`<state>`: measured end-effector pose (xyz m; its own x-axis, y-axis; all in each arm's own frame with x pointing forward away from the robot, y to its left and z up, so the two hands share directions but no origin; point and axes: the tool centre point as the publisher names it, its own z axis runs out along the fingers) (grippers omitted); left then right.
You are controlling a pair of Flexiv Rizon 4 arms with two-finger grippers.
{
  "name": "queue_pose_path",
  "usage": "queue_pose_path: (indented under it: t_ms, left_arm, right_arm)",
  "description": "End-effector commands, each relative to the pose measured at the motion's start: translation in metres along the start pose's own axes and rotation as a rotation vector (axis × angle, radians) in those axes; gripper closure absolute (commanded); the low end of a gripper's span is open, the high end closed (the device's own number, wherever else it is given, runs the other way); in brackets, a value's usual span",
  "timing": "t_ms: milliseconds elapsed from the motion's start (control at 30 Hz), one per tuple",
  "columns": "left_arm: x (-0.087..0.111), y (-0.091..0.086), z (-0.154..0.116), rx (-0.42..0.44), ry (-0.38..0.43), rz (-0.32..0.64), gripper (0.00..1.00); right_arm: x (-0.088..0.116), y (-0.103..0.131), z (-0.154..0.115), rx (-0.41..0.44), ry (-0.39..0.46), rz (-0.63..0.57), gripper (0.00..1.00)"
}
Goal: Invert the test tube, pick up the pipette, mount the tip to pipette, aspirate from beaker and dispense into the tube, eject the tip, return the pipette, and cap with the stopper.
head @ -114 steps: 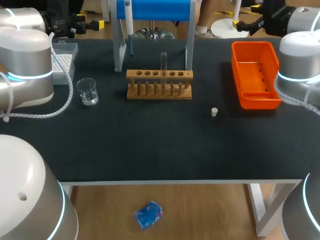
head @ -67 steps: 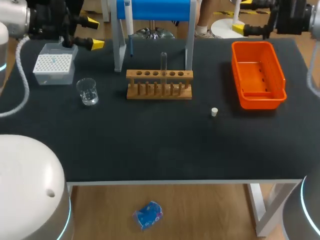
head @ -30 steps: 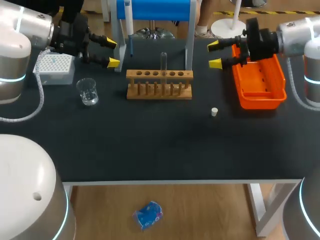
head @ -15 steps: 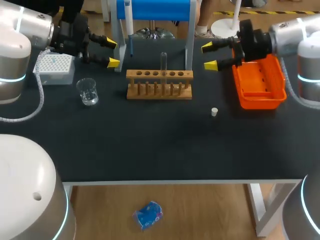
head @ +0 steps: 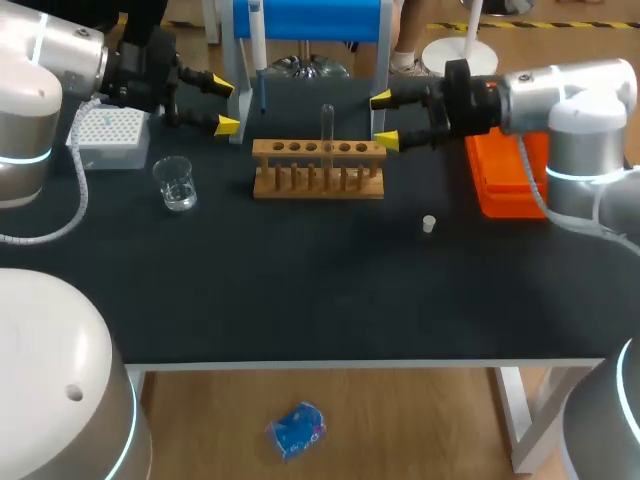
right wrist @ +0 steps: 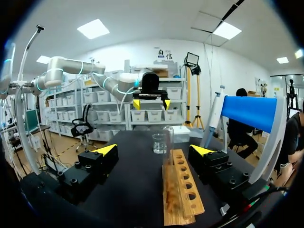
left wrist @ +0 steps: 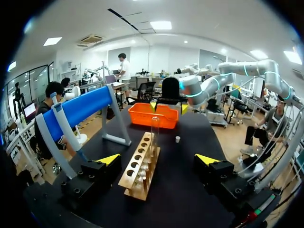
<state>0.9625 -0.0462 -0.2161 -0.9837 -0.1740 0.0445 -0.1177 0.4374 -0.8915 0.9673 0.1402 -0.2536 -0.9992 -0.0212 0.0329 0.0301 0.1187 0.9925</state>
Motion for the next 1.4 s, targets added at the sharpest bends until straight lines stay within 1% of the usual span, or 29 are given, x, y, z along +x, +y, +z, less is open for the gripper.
queue_pose_path:
  t_ms: [33, 200, 233, 300, 333, 567, 833, 1133, 1200, 1267, 1300, 1333, 1367, 1400]
  left_arm:
    - [0.0, 0.0, 0.0, -0.002, 0.0, -0.001, 0.0]
    - [0.0, 0.0, 0.0, -0.002, 0.0, -0.001, 0.0]
    - [0.0, 0.0, 0.0, -0.002, 0.0, -0.001, 0.0]
    - [0.0, 0.0, 0.0, -0.002, 0.0, -0.001, 0.0]
    - [0.0, 0.0, 0.0, -0.002, 0.0, -0.001, 0.0]
    - [0.0, 0.0, 0.0, -0.002, 0.0, -0.001, 0.0]
    - [0.0, 0.0, 0.0, -0.002, 0.0, -0.001, 0.0]
    - [0.0, 0.0, 0.0, -0.002, 0.0, -0.001, 0.0]
    - [0.0, 0.0, 0.0, -0.002, 0.0, -0.001, 0.0]
    - [0.0, 0.0, 0.0, -0.002, 0.0, -0.001, 0.0]
    - [0.0, 0.0, 0.0, -0.002, 0.0, -0.001, 0.0]
    - [0.0, 0.0, 0.0, -0.002, 0.0, -0.001, 0.0]
    - [0.0, 0.0, 0.0, -0.002, 0.0, -0.001, 0.0]
    - [0.0, 0.0, 0.0, -0.002, 0.0, -0.001, 0.0]
  right_arm:
    - [-0.005, -0.002, 0.0, -0.004, 0.013, 0.0, 0.0]
    - [-0.005, -0.002, 0.0, -0.004, 0.013, 0.0, 0.0]
    - [-0.006, -0.005, 0.001, -0.002, 0.014, -0.015, 0.0]
    - [-0.008, -0.008, 0.006, -0.027, 0.029, -0.041, 0.0]
    - [-0.009, -0.009, 0.008, -0.012, 0.033, -0.067, 0.0]
    - [-0.023, -0.014, 0.019, -0.036, 0.04, -0.115, 0.0]
    - [-0.035, -0.015, 0.045, -0.074, 0.071, -0.1, 0.0]
    - [-0.039, -0.011, 0.073, -0.093, 0.11, -0.097, 0.0]
    - [-0.039, -0.012, 0.077, -0.094, 0.119, -0.092, 0.05]
    - [-0.039, -0.013, 0.081, -0.097, 0.125, -0.087, 0.06]
    - [-0.04, -0.013, 0.083, -0.103, 0.128, -0.083, 0.1]
    - [-0.04, -0.013, 0.085, -0.103, 0.129, -0.082, 0.16]
    - [-0.04, -0.013, 0.087, -0.102, 0.133, -0.08, 0.19]
    - [-0.04, -0.013, 0.088, -0.103, 0.134, -0.08, 0.35]
